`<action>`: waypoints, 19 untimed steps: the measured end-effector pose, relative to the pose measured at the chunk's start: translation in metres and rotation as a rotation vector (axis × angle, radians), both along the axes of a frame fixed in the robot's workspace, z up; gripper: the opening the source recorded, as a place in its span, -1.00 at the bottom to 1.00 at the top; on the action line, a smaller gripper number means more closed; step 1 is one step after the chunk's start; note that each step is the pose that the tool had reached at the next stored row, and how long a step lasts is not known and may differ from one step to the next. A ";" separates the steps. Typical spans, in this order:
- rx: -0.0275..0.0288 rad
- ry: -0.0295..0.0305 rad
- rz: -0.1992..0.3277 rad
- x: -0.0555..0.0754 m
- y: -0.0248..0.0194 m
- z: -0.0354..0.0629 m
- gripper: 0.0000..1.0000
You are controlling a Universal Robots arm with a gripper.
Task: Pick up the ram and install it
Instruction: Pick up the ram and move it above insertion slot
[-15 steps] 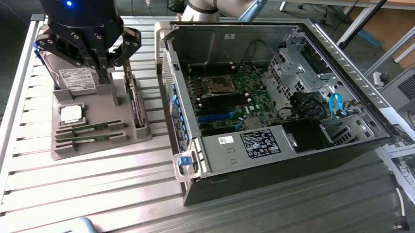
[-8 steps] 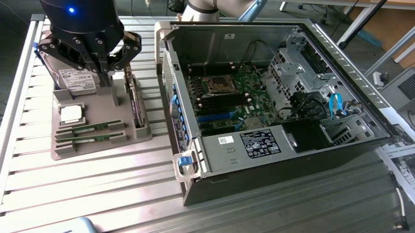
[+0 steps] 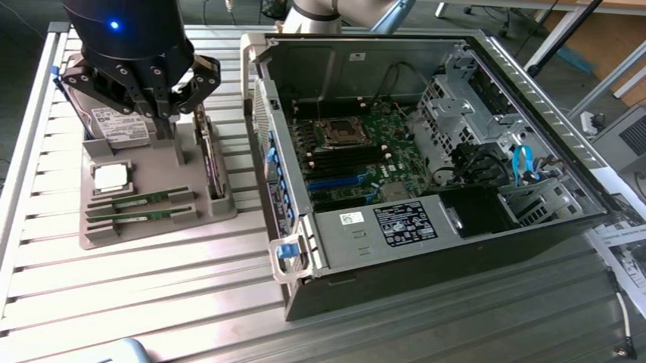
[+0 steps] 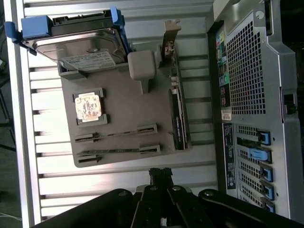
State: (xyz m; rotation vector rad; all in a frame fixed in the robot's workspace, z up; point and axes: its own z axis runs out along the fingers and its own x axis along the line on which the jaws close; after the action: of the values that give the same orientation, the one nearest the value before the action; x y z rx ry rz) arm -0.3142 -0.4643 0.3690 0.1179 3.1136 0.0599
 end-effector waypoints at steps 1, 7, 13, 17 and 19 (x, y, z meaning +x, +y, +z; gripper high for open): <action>0.0000 -0.0001 0.000 0.000 0.0000 -0.0007 -0.79; 0.0000 -0.0001 0.000 0.000 0.0000 -0.0061 -0.79; 0.0000 0.0000 0.000 0.000 0.0000 -0.0097 -0.79; 0.0000 -0.0001 0.000 0.000 0.0000 -0.0120 -0.79; 0.0000 0.0000 0.000 0.000 0.0000 -0.0131 -0.79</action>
State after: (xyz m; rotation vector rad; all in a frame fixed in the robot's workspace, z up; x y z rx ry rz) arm -0.3142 -0.4643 0.3560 0.1179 3.1136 0.0599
